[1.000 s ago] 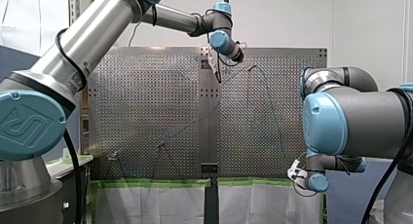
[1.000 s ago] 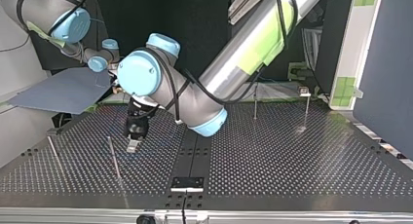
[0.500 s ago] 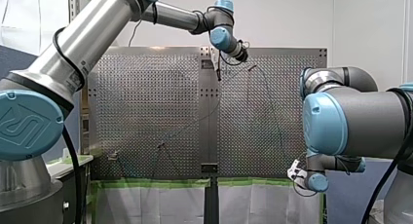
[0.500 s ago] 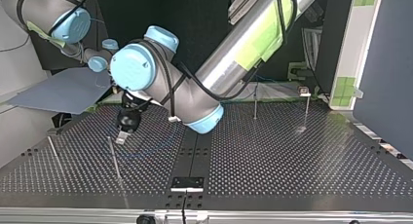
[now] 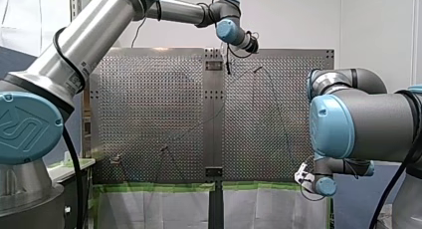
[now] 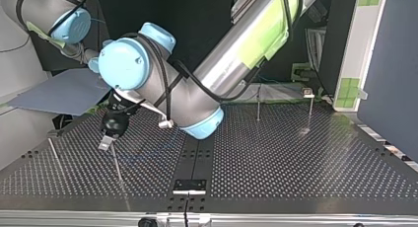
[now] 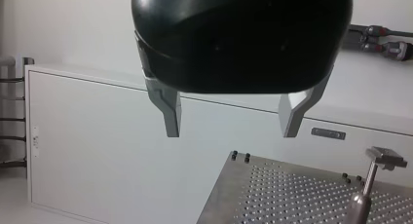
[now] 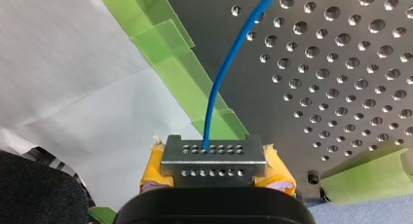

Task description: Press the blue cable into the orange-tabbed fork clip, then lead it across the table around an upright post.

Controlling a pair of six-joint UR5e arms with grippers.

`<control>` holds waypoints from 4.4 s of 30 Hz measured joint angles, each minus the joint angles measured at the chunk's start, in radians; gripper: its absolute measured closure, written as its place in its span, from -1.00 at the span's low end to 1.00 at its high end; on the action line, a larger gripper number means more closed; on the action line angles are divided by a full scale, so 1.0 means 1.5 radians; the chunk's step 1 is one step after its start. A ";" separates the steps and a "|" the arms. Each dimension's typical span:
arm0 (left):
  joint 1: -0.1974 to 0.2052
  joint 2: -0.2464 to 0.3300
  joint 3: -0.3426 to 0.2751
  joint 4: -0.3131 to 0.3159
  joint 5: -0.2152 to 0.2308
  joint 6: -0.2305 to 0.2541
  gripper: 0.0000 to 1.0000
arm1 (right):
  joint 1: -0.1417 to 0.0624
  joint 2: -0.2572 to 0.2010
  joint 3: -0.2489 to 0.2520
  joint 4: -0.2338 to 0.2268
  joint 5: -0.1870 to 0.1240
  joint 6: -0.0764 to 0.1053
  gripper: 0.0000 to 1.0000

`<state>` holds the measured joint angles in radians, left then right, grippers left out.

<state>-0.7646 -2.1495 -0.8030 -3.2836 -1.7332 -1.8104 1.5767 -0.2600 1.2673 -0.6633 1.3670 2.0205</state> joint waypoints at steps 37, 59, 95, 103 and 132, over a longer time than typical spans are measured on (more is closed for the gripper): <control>0.012 -0.041 0.001 -0.064 0.007 0.045 -0.96 | 0.003 0.000 -0.004 0.001 -0.001 0.000 1.00; 0.012 -0.041 0.001 -0.064 -0.016 0.005 -0.96 | 0.002 0.000 -0.004 0.009 -0.003 0.000 1.00; 0.012 -0.041 0.001 -0.071 -0.144 0.005 -0.96 | 0.001 0.000 -0.004 0.017 -0.004 -0.007 1.00; 0.012 -0.040 0.001 -0.071 -0.136 0.004 -0.96 | 0.001 0.000 -0.004 0.021 -0.004 -0.016 1.00; 0.009 -0.040 0.001 -0.072 -0.135 -0.008 -0.96 | 0.000 0.000 -0.004 0.023 -0.004 -0.017 1.00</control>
<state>-0.7517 -2.2101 -0.8020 -3.3920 -1.9350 -1.8232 1.5762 -0.2601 1.2611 -0.6282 1.3612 1.9944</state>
